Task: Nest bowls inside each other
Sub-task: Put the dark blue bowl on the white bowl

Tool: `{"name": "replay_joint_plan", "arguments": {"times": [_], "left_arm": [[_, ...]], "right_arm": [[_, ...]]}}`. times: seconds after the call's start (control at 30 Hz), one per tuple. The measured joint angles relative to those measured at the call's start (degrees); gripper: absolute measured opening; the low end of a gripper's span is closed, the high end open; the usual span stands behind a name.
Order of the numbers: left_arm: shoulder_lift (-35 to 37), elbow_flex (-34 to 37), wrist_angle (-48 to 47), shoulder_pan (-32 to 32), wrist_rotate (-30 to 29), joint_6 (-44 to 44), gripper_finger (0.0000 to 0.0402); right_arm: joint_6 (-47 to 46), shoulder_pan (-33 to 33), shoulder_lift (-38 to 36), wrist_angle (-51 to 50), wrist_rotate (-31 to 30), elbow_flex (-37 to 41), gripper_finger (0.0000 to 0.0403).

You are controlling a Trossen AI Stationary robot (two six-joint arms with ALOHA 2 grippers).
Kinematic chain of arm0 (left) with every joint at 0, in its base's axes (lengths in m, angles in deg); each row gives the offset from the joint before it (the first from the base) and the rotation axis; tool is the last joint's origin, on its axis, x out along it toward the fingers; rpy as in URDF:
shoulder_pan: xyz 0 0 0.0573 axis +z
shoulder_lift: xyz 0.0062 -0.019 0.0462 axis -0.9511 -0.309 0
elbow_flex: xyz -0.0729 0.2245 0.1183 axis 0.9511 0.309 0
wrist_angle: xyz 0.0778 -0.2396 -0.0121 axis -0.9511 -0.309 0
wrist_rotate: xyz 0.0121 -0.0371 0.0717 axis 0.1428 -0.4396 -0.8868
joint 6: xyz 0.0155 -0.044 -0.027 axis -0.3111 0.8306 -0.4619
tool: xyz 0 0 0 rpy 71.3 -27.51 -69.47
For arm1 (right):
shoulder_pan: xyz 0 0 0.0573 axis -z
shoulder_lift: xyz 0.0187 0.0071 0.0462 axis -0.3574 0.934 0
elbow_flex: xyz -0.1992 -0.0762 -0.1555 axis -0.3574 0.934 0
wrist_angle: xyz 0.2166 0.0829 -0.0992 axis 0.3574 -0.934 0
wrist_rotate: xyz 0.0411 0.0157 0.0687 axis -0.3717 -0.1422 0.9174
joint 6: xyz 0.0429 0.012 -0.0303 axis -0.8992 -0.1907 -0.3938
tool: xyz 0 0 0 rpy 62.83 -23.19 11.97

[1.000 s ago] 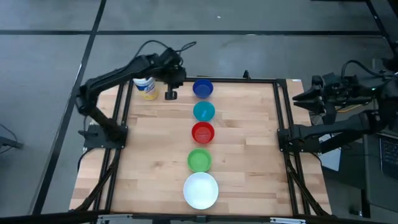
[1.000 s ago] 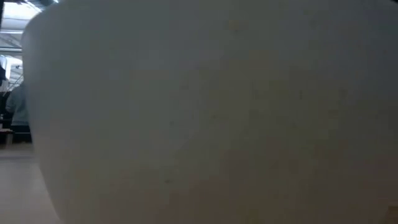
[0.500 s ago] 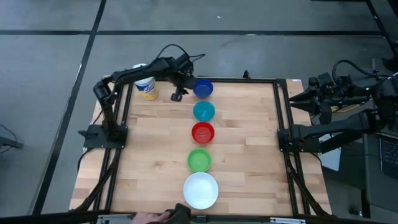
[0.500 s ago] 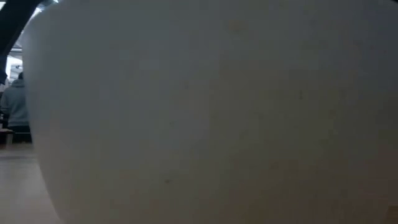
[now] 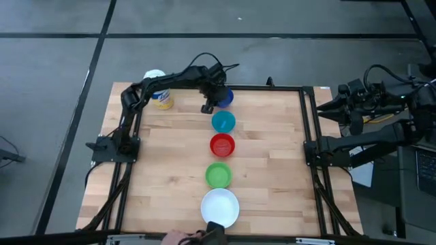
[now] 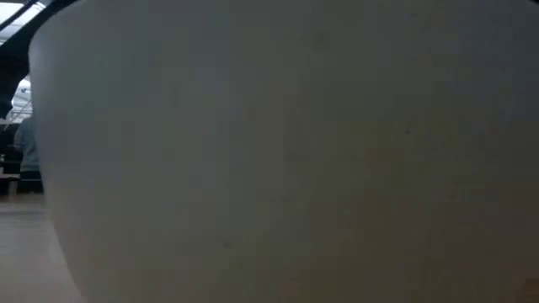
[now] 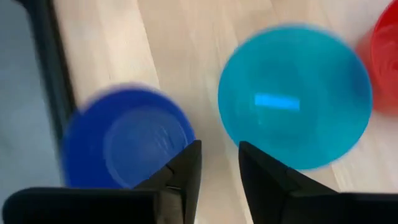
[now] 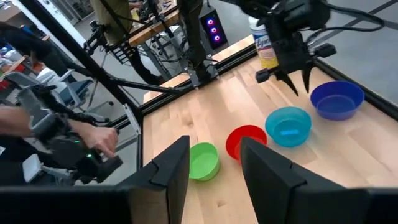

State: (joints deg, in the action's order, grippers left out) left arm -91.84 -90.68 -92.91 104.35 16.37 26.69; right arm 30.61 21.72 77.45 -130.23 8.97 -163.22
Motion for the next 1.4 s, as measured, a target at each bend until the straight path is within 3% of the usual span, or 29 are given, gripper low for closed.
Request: {"name": "replay_joint_plan", "arguments": {"times": [0.43,1.4], "left_arm": [[-1.23,0.0,-3.08,5.43,-0.32,0.57,0.0079],[-5.22,0.02,1.28,2.63,-2.47,-0.75,0.008]], "right_arm": [[0.76,0.0,-0.02,1.19,0.37,0.0,0.0153],[1.22,0.0,-0.02,4.04,0.79,0.0,0.0153]]}}
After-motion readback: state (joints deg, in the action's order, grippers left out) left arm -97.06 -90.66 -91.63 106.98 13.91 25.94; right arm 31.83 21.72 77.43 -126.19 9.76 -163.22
